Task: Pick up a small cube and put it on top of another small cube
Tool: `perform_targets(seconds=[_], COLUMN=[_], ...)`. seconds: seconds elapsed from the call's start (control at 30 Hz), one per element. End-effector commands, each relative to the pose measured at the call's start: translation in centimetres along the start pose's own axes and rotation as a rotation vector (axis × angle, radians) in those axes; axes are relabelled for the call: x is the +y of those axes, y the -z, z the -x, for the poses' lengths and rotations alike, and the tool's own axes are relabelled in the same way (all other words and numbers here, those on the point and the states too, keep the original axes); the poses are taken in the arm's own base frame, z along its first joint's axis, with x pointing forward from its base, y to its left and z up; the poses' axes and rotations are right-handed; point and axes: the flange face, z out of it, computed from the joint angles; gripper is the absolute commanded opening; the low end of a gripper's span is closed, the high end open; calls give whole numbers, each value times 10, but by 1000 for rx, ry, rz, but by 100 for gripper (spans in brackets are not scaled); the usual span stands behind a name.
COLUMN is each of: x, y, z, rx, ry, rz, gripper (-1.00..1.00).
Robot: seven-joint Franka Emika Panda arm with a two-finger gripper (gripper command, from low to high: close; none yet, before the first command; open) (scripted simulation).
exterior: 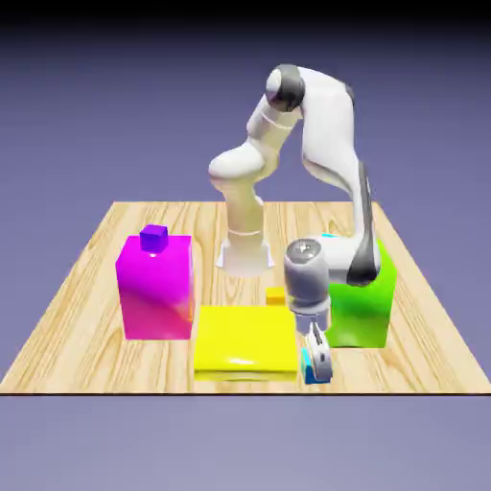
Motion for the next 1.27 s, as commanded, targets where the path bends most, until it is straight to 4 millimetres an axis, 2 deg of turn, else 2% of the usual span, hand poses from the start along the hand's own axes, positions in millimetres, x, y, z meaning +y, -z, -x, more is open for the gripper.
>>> perform_targets(seconds=[0.0,0.1,0.23,0.4,0.63,0.77,0.9,0.97,1.1,1.13,1.17,1.2,1.23], x=[7,28,55,87,133,157,186,187,183,183,183,183,184], y=[12,34,76,129,209,233,266,268,204,200,200,200,215], z=[16,27,38,37,19,2,-17,-18,-29,-30,-30,-30,-26], rx=[-2,-31,-76,-109,-62,15,174,186,186,186,186,186,186], ry=[88,296,587,920,1376,1562,1785,1797,1797,1797,1797,1797,1797], rz=[-2,88,161,206,183,182,169,169,169,169,169,169,169], gripper=[-100,-100,-100,-100,-100,-100,-100,-100,-100,-100,100,100,100])
